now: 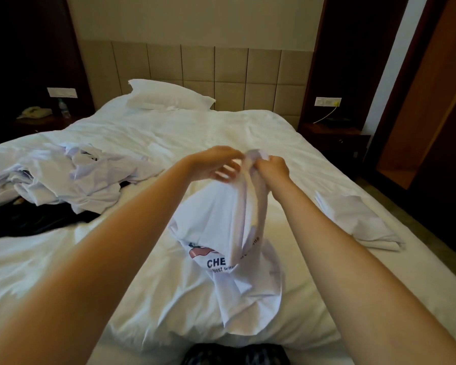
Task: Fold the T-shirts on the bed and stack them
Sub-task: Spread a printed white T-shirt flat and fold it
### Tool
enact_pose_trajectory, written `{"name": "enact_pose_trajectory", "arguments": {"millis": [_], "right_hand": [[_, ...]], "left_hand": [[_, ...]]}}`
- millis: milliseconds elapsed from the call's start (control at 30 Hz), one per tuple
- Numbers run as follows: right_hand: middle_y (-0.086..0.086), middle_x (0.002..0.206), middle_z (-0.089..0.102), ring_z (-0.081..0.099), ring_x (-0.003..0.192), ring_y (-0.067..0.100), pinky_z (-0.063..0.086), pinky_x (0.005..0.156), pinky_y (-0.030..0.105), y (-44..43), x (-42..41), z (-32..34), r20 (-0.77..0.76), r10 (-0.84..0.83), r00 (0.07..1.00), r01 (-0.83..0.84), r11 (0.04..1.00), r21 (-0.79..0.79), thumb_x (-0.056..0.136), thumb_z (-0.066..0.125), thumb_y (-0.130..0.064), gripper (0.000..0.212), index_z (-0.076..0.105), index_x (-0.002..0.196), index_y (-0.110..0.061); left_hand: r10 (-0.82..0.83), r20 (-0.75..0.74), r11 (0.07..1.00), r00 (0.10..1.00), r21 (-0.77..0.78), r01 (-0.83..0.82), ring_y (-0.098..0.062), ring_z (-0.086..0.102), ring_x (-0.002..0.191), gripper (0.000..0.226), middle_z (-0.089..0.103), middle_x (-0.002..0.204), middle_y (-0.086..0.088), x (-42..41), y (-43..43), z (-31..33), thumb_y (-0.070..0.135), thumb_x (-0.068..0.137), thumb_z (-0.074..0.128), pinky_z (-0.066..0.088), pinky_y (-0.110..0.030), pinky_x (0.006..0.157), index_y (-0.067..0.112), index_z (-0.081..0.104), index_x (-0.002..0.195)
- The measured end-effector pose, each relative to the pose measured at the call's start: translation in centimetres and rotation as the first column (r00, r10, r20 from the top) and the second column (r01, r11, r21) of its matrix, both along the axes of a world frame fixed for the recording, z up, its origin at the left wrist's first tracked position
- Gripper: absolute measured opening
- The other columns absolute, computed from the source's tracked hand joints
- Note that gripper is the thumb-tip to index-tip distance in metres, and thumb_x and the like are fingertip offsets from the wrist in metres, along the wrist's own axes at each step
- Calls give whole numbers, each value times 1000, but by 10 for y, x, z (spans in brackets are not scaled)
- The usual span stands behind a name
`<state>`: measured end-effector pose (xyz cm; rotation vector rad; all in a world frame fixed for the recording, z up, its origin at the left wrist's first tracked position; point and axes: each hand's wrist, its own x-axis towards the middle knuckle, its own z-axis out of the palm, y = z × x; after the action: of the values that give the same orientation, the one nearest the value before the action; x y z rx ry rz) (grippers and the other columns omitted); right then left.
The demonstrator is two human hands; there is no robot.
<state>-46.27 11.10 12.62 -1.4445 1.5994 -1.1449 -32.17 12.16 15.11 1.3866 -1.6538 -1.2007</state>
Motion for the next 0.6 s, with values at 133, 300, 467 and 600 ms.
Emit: {"name": "enact_pose_trajectory", "arguments": {"millis": [133, 300, 467, 600], "right_hand": [[17, 124, 57, 56, 112, 34, 41, 79, 32, -2, -26, -20, -401, -197, 895, 252, 963, 91, 96, 46, -24, 34, 56, 121, -3], [19, 139, 35, 38, 126, 33, 36, 99, 40, 7, -39, -45, -785, 9, 620, 291, 926, 240, 91, 48, -13, 49, 34, 138, -6], [16, 131, 49, 49, 120, 32, 43, 92, 35, 12, -7, -74, -719, 196, 667, -46, 974, 222, 93, 46, -13, 36, 47, 129, -8], [6, 96, 57, 58, 103, 28, 39, 69, 27, 21, 33, -114, -664, 430, 612, -284, 903, 323, 91, 53, -31, 17, 55, 88, -14]], "left_hand": [[-81, 382, 996, 921, 55, 65, -17, 55, 99, 30, 56, 114, 0, 8, -3, -39, 20, 98, 47, 45, -29, 81, 18, 47, 128], [-108, 701, 994, 705, 91, 62, -26, 51, 117, 39, 49, 134, -10, 19, -5, -81, 5, 93, 49, 41, -32, 92, 14, 48, 131], [-54, 850, 998, 524, 61, 3, -29, 45, 125, 44, 45, 139, -14, 33, 0, -108, -1, 94, 41, 39, -30, 95, 4, 39, 138], [-76, 873, 995, 482, 95, -15, -30, 48, 118, 40, 47, 134, -18, 43, 5, -125, 7, 97, 41, 42, -28, 79, 0, 37, 136]]}}
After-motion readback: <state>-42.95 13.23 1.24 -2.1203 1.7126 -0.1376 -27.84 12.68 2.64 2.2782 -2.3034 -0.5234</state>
